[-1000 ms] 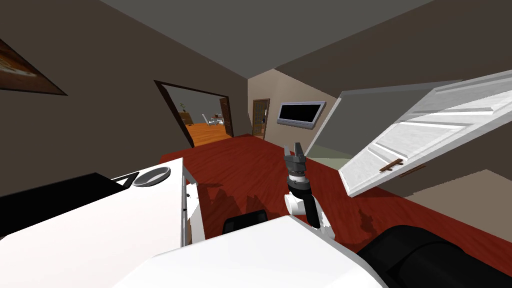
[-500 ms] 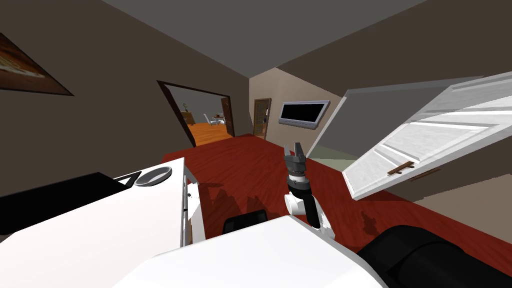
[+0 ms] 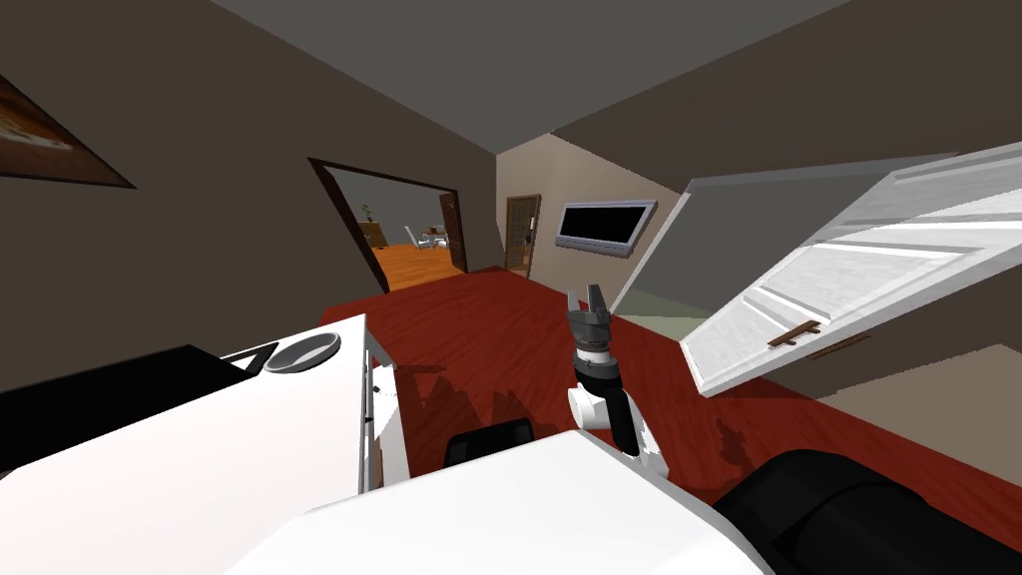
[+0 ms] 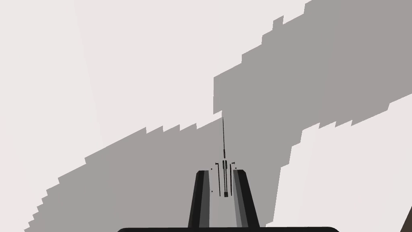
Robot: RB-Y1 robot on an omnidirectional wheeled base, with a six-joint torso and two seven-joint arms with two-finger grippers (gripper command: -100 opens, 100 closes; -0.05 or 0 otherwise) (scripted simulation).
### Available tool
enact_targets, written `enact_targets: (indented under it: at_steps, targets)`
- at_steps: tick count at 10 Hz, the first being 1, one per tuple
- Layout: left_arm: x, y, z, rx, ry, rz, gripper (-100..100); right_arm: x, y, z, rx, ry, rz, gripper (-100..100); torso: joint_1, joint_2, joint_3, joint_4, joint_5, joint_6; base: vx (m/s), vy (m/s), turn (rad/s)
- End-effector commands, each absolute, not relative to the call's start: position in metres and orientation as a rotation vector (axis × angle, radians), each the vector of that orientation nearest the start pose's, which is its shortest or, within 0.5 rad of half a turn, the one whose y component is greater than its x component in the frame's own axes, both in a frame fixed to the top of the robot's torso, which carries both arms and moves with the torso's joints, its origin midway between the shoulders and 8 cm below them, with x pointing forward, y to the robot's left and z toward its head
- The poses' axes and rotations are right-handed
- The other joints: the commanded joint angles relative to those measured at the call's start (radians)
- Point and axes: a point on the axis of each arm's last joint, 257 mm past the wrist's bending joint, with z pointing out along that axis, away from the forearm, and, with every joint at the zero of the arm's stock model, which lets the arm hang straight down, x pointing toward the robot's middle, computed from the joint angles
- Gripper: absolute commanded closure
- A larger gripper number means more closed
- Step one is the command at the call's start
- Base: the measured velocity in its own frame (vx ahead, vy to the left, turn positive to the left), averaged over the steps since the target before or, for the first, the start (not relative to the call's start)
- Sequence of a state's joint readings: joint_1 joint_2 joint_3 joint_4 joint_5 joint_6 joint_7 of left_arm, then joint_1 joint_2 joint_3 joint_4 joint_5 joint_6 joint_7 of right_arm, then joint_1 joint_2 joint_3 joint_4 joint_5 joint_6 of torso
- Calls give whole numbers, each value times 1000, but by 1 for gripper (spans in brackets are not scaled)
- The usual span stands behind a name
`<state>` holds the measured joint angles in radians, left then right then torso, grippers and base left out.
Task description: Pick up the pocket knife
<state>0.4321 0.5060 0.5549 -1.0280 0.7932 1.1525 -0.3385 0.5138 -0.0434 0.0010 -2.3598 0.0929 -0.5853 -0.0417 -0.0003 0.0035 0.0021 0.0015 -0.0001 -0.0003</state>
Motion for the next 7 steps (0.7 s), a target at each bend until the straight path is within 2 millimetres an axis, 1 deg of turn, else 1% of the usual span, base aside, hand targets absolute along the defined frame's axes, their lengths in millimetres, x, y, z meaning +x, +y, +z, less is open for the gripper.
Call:
enact_targets:
  at_steps: [1, 4, 5, 6, 7]
  targets:
    - [7, 536, -534, -2915, 1384, -26, 100, 313, -254, 68, 458, 591, 1318, 0, 0, 0, 0, 0, 0, 0, -66, -9, -116]
    - [15, 539, -524, -2931, 1351, -27, 100, 313, -254, 68, 458, 591, 1318, 0, 0, 4, 2, 1, 0, 1, -87, -3, -82]
    - [16, 539, -521, -2935, 1343, -27, 100, 313, -254, 68, 458, 591, 1318, 0, 0, 4, 2, 1, 0, 0, -53, -12, -56]
    - [15, 540, -523, -2930, 1351, -25, 100, 313, -254, 68, 458, 591, 1318, 0, 0, 3, 2, 1, 0, 0, -20, -6, -13]
    - [15, 540, -522, -2931, 1350, -24, 0, 313, -254, 68, 458, 591, 1318, 0, 0, 1, 1, 1, 1, 0, 0, 0, 0]
